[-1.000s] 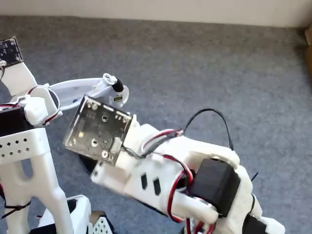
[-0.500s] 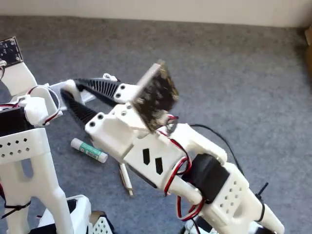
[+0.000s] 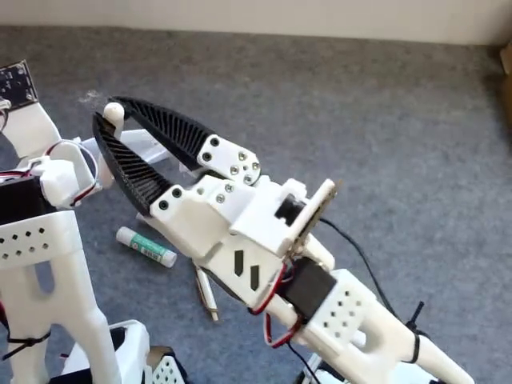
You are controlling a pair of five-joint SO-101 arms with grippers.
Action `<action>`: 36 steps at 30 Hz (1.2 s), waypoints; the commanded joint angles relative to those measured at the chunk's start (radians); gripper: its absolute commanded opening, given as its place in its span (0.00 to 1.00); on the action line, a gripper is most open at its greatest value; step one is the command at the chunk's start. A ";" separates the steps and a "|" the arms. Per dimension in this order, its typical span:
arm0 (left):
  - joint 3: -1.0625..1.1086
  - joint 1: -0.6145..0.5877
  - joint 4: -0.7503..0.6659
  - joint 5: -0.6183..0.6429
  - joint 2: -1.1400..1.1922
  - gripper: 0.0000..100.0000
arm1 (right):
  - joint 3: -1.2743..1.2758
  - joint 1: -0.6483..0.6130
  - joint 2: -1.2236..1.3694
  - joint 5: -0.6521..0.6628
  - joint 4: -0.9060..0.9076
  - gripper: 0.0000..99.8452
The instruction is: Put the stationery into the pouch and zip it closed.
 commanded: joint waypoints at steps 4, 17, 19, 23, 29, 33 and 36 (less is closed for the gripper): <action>0.022 0.024 -0.017 0.011 0.012 0.03 | -0.002 0.036 0.122 -0.009 -0.162 0.00; 0.021 0.024 -0.018 0.009 0.012 0.03 | 0.004 0.081 0.306 -0.008 -0.216 0.00; 0.018 0.012 -0.018 0.009 0.012 0.03 | 0.007 0.081 0.309 -0.008 -0.205 0.00; 0.013 -0.025 -0.018 0.009 0.012 0.03 | -0.004 0.053 0.308 -0.011 -0.041 0.09; 0.013 -0.028 -0.018 0.009 0.012 0.03 | -0.002 0.007 0.308 -0.011 0.033 0.20; 0.015 -0.028 -0.018 0.006 0.012 0.03 | -0.002 0.008 0.308 -0.011 0.035 0.18; 0.016 -0.028 -0.018 0.006 0.012 0.03 | -0.002 0.007 0.308 -0.011 0.038 0.18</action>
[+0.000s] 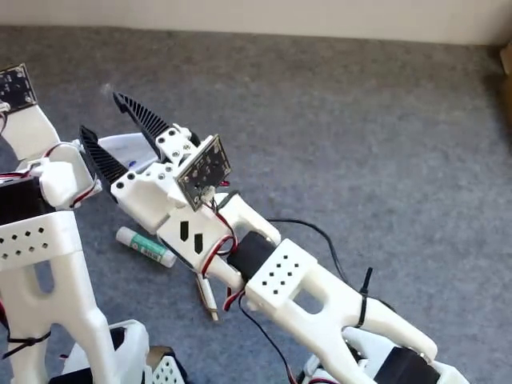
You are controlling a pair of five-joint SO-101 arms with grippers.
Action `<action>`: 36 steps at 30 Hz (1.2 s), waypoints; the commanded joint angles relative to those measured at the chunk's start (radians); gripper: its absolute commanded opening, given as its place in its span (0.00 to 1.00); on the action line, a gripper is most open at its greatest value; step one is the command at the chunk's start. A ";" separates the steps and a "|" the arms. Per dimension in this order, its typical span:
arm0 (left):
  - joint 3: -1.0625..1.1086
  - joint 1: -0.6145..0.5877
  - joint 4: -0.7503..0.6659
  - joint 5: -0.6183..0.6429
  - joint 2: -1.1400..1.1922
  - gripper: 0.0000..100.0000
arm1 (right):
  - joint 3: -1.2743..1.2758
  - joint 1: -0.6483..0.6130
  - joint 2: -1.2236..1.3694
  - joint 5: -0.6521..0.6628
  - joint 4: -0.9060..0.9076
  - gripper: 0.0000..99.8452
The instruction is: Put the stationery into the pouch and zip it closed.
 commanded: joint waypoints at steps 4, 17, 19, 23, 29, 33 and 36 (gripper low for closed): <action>-0.002 -0.019 -0.012 0.005 0.012 0.03 | -0.007 -0.015 -0.062 -0.009 0.015 0.18; -0.157 -0.297 -0.005 0.038 0.012 0.03 | -0.234 -0.067 -0.065 -0.011 0.700 0.18; -0.179 -0.337 -0.005 0.052 0.012 0.03 | -0.274 -0.074 -0.019 -0.011 0.766 0.18; -0.223 -0.418 -0.005 0.049 0.012 0.03 | -0.360 -0.076 0.093 -0.011 0.875 0.18; -0.225 -0.461 -0.005 0.037 0.012 0.03 | -0.483 -0.077 0.272 -0.009 1.007 0.18; -0.222 -0.498 -0.005 -0.003 0.012 0.03 | -0.555 -0.085 0.377 -0.008 1.086 0.18; -0.222 -0.530 -0.005 -0.005 0.012 0.03 | -0.596 -0.085 0.452 0.046 1.129 0.18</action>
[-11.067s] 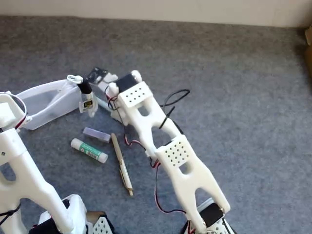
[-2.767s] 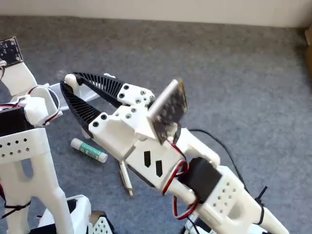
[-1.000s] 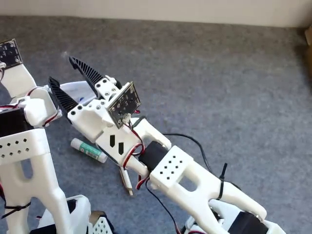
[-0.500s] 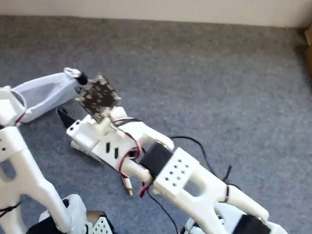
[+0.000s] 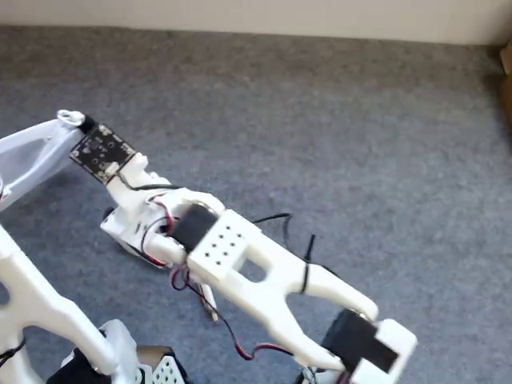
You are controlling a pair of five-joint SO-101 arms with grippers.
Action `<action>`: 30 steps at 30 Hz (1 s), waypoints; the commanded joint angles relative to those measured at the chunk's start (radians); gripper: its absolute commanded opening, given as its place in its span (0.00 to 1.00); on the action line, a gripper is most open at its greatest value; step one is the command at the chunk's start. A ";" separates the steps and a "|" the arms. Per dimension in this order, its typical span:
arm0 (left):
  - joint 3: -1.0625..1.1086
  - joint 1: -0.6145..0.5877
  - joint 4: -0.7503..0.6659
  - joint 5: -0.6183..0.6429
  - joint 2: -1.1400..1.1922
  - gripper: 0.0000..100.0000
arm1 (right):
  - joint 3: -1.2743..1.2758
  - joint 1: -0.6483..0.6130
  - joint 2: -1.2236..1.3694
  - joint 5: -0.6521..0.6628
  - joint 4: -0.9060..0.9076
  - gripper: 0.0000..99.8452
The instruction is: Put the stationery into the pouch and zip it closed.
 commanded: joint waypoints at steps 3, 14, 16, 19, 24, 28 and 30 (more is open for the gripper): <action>-0.058 -0.062 -0.006 -0.052 -0.007 0.03 | -0.101 -0.010 0.094 0.118 0.058 0.18; 0.019 -0.058 -0.014 -0.063 -0.007 0.03 | -0.101 -0.010 0.236 0.175 0.058 0.19; 0.019 -0.058 -0.009 -0.063 -0.007 0.03 | -0.102 -0.010 0.255 0.175 0.056 0.21; 0.019 -0.058 -0.006 -0.063 -0.007 0.03 | -0.102 -0.013 0.272 0.175 0.056 0.31; 0.019 -0.056 -0.006 -0.063 -0.007 0.03 | -0.102 -0.013 0.278 0.175 0.056 0.37; 0.019 -0.056 -0.005 -0.063 -0.007 0.03 | -0.102 -0.016 0.278 0.175 0.053 0.37; 0.021 -0.056 -0.005 -0.063 -0.007 0.03 | -0.102 -0.021 0.280 0.175 0.051 0.37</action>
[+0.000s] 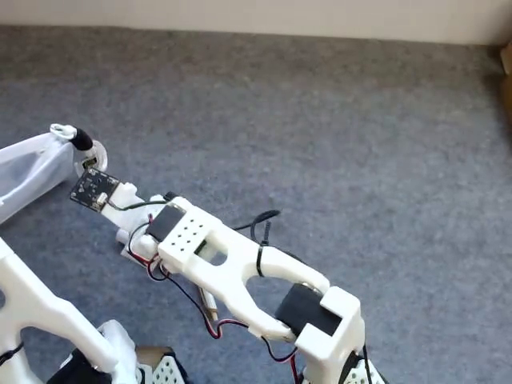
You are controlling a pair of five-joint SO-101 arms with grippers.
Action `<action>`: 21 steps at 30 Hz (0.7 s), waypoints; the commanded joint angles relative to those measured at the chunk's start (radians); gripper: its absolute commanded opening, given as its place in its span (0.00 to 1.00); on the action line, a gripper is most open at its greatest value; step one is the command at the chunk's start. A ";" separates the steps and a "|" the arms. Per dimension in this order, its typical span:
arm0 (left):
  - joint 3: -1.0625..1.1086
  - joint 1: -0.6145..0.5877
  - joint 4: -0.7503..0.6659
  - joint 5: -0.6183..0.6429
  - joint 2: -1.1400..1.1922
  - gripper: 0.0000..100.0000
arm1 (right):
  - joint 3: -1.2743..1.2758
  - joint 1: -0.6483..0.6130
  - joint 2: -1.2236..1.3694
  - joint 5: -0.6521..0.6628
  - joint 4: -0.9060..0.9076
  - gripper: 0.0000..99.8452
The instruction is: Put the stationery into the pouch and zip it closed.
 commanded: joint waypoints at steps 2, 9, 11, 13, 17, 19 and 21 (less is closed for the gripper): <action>-0.002 -0.004 -0.006 -0.011 -0.007 0.03 | -0.064 -0.024 -0.016 0.011 -0.002 0.37; 0.027 -0.002 -0.011 -0.011 -0.007 0.03 | -0.058 0.001 -0.012 0.008 -0.085 0.37; 0.027 -0.004 -0.009 -0.011 -0.007 0.03 | -0.062 0.016 0.022 0.006 -0.107 0.37; 0.027 -0.004 -0.009 -0.011 -0.007 0.03 | -0.091 0.033 0.074 0.006 -0.110 0.37; 0.027 -0.004 -0.006 -0.011 -0.007 0.03 | -0.217 0.068 0.219 0.005 -0.104 0.37; 0.027 -0.004 -0.006 -0.011 -0.007 0.03 | -0.271 0.090 0.275 0.005 -0.104 0.35; 0.027 -0.004 -0.008 -0.011 -0.007 0.03 | -0.315 0.105 0.326 0.005 -0.104 0.29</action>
